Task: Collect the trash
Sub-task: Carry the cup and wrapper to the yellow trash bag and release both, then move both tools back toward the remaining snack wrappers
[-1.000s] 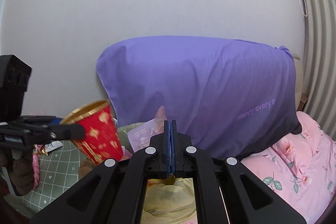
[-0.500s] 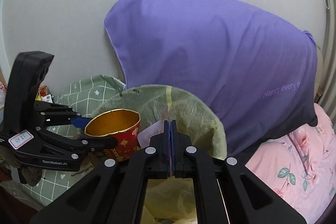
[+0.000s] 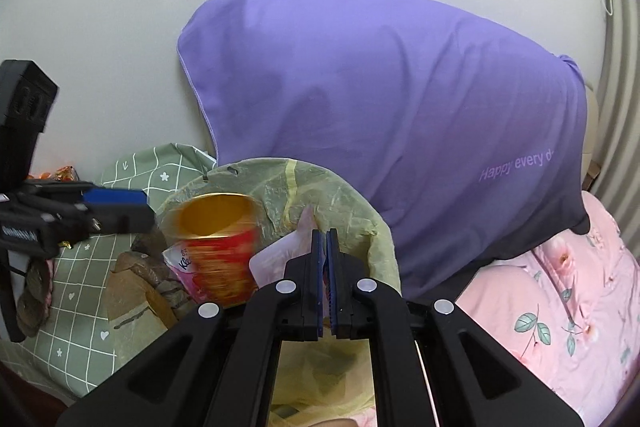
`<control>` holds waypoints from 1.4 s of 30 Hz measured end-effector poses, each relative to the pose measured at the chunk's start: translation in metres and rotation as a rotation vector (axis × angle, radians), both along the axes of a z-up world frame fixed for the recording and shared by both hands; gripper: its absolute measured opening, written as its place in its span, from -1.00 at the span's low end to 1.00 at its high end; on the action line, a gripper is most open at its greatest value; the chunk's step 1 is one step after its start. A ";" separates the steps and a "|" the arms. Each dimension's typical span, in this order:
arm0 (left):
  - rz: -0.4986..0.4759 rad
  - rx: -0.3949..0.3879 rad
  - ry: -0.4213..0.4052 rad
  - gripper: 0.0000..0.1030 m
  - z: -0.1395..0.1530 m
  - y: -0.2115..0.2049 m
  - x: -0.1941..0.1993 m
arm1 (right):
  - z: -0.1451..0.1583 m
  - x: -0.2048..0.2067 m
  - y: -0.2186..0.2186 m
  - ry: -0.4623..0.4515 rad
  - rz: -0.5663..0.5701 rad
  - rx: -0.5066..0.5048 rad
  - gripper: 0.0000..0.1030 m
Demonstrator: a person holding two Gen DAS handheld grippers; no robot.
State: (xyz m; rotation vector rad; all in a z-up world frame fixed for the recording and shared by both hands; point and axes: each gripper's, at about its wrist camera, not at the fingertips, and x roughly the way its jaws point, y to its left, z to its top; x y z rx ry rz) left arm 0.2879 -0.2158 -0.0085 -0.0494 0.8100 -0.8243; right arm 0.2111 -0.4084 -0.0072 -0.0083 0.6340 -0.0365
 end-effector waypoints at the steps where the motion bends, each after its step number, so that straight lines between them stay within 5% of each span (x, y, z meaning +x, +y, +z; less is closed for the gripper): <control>1: 0.011 -0.009 -0.007 0.22 0.003 0.003 -0.002 | 0.002 -0.002 0.000 -0.005 -0.001 -0.003 -0.89; 16: 0.266 -0.084 -0.068 0.30 0.022 0.103 -0.033 | 0.036 -0.022 0.053 -0.112 0.140 0.029 -0.89; 27: 0.479 -0.076 -0.043 0.30 0.007 0.189 -0.061 | 0.016 -0.013 0.063 -0.039 0.233 0.104 -0.89; 32: 0.634 -0.057 -0.021 0.30 -0.009 0.245 -0.078 | 0.009 -0.007 0.111 -0.021 0.394 0.142 -0.89; 36: 0.783 -0.061 -0.009 0.30 -0.016 0.293 -0.096 | -0.020 0.000 0.180 0.096 0.599 0.125 -0.89; 42: 0.935 -0.042 -0.003 0.30 -0.019 0.354 -0.127 | -0.058 0.014 0.260 0.211 0.751 0.131 -0.89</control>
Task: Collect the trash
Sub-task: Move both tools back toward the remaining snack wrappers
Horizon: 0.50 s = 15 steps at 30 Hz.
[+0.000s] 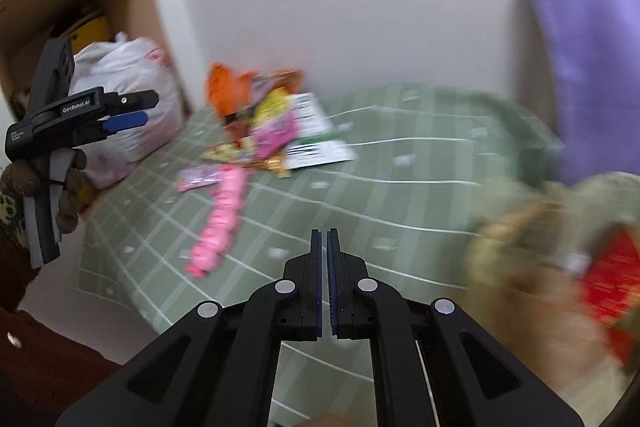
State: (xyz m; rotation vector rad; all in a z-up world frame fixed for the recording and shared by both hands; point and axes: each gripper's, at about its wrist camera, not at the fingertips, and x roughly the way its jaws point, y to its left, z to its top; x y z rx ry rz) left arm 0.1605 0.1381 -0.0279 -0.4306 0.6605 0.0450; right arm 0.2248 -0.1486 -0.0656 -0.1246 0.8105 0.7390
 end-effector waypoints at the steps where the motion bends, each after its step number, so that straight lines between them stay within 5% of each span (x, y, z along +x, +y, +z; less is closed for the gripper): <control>1: 0.015 0.000 0.004 0.30 -0.001 0.007 -0.004 | -0.003 0.004 0.010 0.006 0.012 0.001 -0.89; 7: 0.047 -0.061 0.038 0.35 -0.020 0.037 -0.022 | -0.001 0.050 0.053 -0.014 0.060 0.075 -0.89; 10: 0.038 -0.063 0.067 0.35 -0.028 0.041 -0.020 | -0.001 0.063 0.087 -0.050 0.117 0.018 -0.89; 15: 0.022 -0.048 0.099 0.35 -0.035 0.050 -0.012 | -0.034 0.054 0.143 0.085 0.279 -0.070 -0.89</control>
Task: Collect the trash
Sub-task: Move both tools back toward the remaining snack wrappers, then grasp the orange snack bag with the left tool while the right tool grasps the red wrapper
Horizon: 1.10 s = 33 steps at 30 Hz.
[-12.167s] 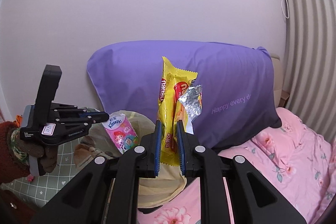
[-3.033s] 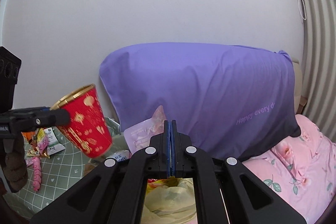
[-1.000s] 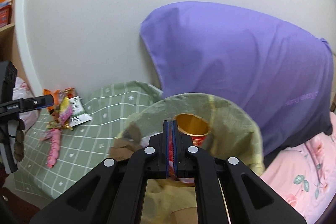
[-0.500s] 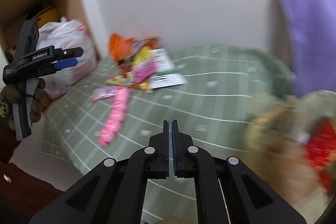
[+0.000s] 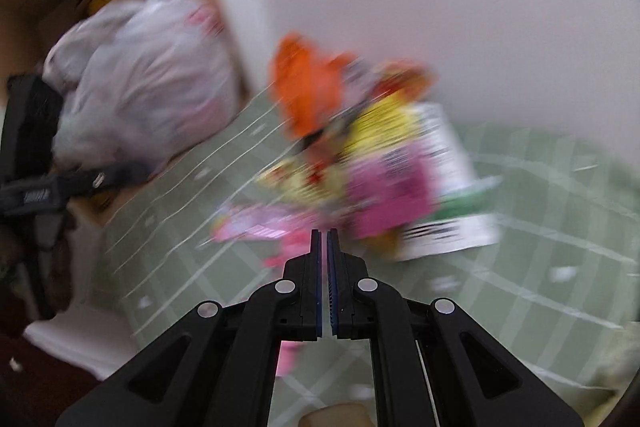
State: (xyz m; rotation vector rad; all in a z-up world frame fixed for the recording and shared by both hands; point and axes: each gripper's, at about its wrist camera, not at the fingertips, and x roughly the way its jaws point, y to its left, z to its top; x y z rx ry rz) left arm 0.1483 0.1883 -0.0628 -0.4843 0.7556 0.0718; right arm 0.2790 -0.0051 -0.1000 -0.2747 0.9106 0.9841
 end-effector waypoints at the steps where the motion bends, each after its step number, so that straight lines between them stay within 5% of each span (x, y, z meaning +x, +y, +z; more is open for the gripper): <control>1: 0.000 0.001 0.002 0.35 -0.002 0.003 0.001 | -0.007 -0.003 0.005 -0.004 0.005 -0.028 -0.89; 4: -0.001 -0.005 0.017 0.35 -0.008 0.012 0.008 | -0.020 -0.006 0.014 -0.036 -0.028 -0.034 -0.75; 7: -0.010 -0.008 0.032 0.35 -0.013 0.016 0.016 | -0.033 0.001 0.023 -0.046 -0.048 -0.118 0.05; 12: -0.034 -0.019 0.041 0.35 -0.019 0.021 0.031 | -0.041 -0.001 0.015 -0.081 -0.035 -0.181 0.07; 17: -0.065 -0.026 0.018 0.35 -0.018 0.021 0.054 | -0.039 0.018 -0.032 -0.096 -0.179 -0.215 0.07; 21: -0.079 -0.019 -0.035 0.35 -0.005 0.019 0.087 | -0.024 0.023 -0.064 -0.028 -0.212 -0.096 0.09; 29: 0.006 0.045 -0.046 0.33 0.000 0.030 0.158 | 0.011 0.006 -0.055 -0.102 -0.183 -0.053 0.11; 30: 0.011 0.034 -0.020 0.23 -0.003 0.032 0.166 | 0.015 0.006 -0.055 -0.121 -0.189 -0.061 0.11; 32: 0.016 -0.019 0.025 -0.45 -0.009 0.039 0.172 | 0.021 0.008 -0.053 -0.151 -0.225 -0.083 0.11; 33: 0.017 -0.054 0.020 -0.52 -0.007 0.041 0.168 | 0.023 0.011 -0.053 -0.166 -0.245 -0.093 0.11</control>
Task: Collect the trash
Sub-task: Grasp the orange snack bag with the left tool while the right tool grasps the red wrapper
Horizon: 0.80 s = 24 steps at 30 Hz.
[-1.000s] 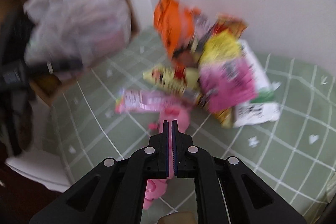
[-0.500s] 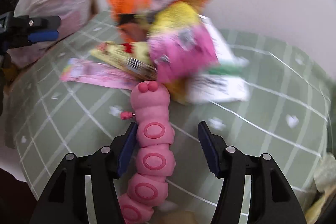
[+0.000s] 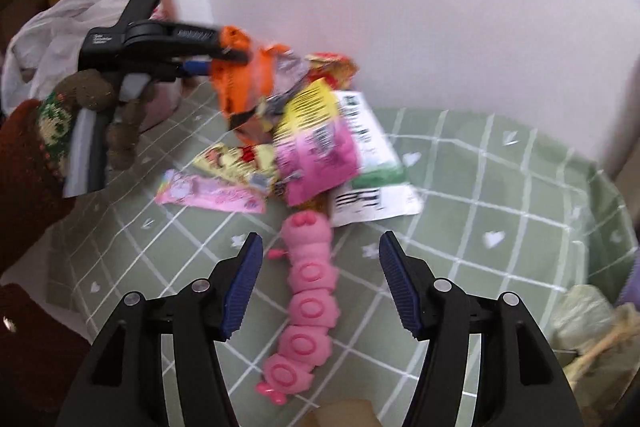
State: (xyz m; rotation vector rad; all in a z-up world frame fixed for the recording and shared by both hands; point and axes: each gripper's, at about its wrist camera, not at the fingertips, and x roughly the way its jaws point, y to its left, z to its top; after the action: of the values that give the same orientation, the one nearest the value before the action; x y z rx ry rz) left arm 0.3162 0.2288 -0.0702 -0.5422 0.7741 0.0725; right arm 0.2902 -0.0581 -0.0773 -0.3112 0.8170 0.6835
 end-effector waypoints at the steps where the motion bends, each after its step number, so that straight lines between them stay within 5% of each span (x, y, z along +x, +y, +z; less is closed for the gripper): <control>1: -0.011 -0.013 -0.012 -0.57 0.003 -0.001 -0.005 | 0.000 0.003 0.001 -0.010 -0.021 -0.016 0.11; 8: -0.094 0.002 -0.040 -0.63 0.022 -0.015 -0.068 | 0.008 0.036 0.016 -0.042 -0.041 0.012 0.11; 11: -0.088 -0.009 -0.010 -0.63 0.017 -0.013 -0.088 | 0.022 0.055 0.039 -0.102 -0.012 0.061 0.11; 14: -0.064 0.062 0.040 -0.62 0.007 -0.012 -0.100 | 0.025 0.081 0.073 -0.125 0.036 0.059 0.11; 21: -0.024 0.026 0.066 -0.61 -0.005 0.009 -0.111 | 0.008 0.135 0.131 -0.091 0.079 -0.004 0.10; 24: -0.042 -0.007 0.050 -0.48 -0.007 0.011 -0.111 | -0.008 0.145 0.140 -0.010 0.121 -0.047 -0.12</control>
State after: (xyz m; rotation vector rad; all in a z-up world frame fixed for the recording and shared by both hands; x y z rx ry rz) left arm 0.2051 0.2395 -0.0771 -0.5318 0.8348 0.0445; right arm 0.4348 0.0817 -0.0851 -0.4090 0.8105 0.7754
